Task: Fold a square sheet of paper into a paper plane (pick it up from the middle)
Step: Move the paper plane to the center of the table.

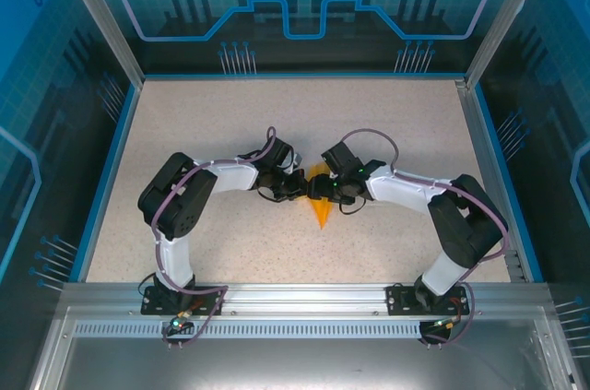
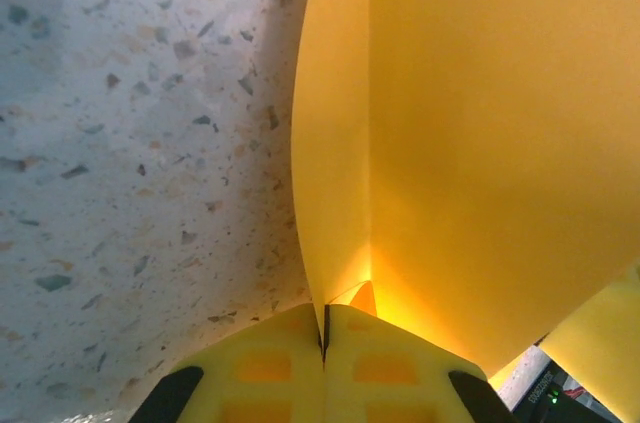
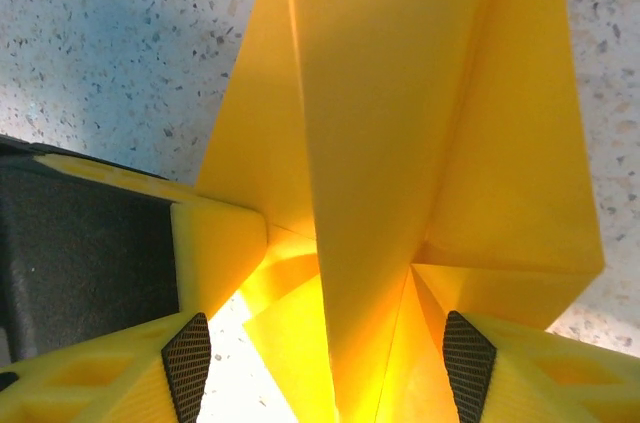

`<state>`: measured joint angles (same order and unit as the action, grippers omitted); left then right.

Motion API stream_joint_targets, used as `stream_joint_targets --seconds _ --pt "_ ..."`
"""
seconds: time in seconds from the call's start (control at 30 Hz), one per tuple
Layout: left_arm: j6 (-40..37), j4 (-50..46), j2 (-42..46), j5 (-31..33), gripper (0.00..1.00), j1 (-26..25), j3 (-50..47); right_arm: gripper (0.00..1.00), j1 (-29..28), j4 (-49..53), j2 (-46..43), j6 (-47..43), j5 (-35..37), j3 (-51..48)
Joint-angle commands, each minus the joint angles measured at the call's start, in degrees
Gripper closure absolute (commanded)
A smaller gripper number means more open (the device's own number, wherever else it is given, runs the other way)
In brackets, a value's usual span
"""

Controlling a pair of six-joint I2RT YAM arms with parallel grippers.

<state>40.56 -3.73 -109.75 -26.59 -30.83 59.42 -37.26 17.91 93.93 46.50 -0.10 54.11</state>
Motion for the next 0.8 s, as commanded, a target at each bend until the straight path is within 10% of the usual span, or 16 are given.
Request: stream_joint_targets --seconds 0.0,0.77 --pt "0.18 -0.59 -0.96 0.65 1.0 0.63 -0.62 0.34 -0.71 3.19 -2.26 0.78 2.34 0.19" --pt "0.89 0.07 -0.2 -1.48 0.99 0.71 -0.62 0.42 -5.91 0.46 -0.63 8.09 1.48 -2.36"
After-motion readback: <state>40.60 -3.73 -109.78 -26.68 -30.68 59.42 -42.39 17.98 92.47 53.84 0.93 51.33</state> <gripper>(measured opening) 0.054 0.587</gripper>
